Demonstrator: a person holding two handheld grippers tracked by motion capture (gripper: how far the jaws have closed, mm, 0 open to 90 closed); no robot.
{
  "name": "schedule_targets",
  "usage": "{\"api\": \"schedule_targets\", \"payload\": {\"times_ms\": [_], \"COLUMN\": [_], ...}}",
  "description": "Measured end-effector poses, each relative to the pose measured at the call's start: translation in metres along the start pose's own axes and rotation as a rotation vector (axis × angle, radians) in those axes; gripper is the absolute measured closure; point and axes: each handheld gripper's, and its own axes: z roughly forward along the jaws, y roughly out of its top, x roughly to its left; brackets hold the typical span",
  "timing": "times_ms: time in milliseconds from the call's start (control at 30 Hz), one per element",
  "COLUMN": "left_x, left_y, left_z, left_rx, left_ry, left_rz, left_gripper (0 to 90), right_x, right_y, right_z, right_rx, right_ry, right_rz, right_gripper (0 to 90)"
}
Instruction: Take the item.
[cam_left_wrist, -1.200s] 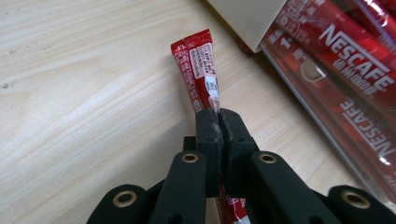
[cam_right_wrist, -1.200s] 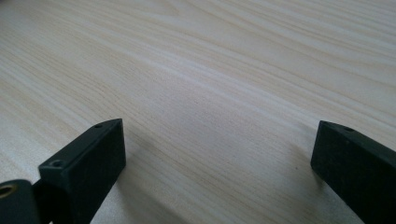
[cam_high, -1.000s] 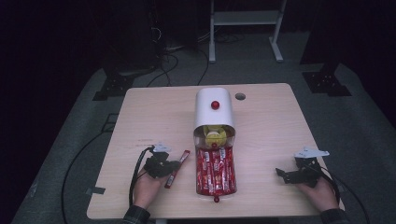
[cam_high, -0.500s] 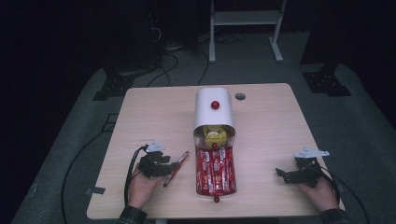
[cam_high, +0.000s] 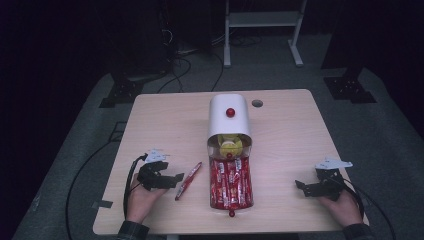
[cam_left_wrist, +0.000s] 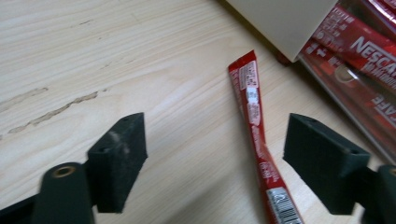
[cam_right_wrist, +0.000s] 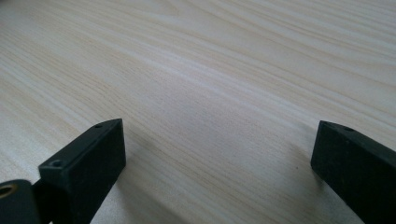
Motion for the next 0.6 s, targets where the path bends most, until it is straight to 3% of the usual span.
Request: {"api": "schedule_targets", "payload": {"times_ms": [133, 400, 600], "left_x": [0.005, 0.017, 0.028], "left_y": [-0.003, -0.009, -0.016], "left_z": [-0.001, -0.003, -0.005], "left_rx": [0.004, 0.003, 0.017], "left_ry": [0.023, 0.055, 0.093], "left_rz": [0.014, 0.003, 0.013], "left_gripper": [15.0, 3.7, 2.2], "right_x": [0.0, 0.0, 0.0], "right_y": [0.0, 0.0, 0.0], "right_z": [0.0, 0.0, 0.0], "right_rx": [0.0, 0.0, 0.0], "right_ry": [0.0, 0.0, 0.0], "right_rz": [0.0, 0.0, 0.0], "right_gripper": [2.4, 2.4, 2.4]}}
